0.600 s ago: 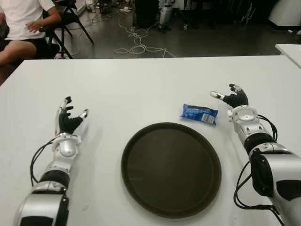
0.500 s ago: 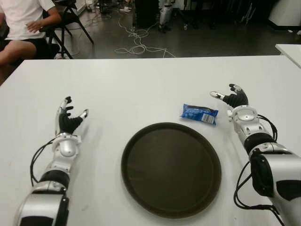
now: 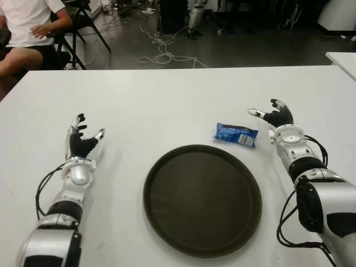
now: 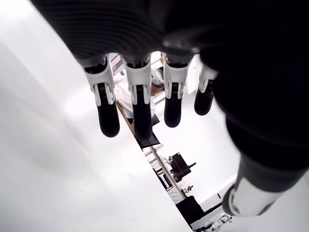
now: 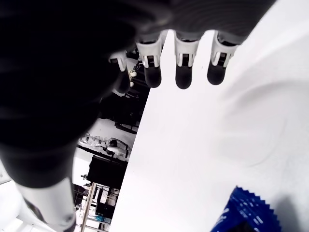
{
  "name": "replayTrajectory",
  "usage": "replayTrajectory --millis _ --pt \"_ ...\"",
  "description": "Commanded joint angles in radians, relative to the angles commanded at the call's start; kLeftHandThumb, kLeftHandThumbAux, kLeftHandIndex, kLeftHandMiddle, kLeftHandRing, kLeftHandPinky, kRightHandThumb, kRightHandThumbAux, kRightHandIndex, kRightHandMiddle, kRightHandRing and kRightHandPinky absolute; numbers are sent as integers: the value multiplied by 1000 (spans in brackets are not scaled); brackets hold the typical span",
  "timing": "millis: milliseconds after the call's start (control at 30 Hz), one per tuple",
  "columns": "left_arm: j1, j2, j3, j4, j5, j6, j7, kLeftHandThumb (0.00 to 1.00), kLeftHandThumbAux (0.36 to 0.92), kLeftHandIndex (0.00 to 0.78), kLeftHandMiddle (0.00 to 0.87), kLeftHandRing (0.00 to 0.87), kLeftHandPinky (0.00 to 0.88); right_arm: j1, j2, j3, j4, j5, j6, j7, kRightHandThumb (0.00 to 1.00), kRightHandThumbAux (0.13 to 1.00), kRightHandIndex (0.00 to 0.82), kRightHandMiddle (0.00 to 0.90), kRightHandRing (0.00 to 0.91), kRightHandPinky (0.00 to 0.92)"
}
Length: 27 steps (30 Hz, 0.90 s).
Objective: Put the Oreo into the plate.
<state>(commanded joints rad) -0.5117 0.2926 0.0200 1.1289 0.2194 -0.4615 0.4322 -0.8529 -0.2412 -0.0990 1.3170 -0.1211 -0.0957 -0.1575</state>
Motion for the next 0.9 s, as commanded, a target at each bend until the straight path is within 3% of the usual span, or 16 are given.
replayTrajectory --millis 900 --pt "1 -1 -8 -3 15 7 24 225 710 85 157 169 184 2 -1 5 -2 2 -12 1 0 758 94 85 75 63"
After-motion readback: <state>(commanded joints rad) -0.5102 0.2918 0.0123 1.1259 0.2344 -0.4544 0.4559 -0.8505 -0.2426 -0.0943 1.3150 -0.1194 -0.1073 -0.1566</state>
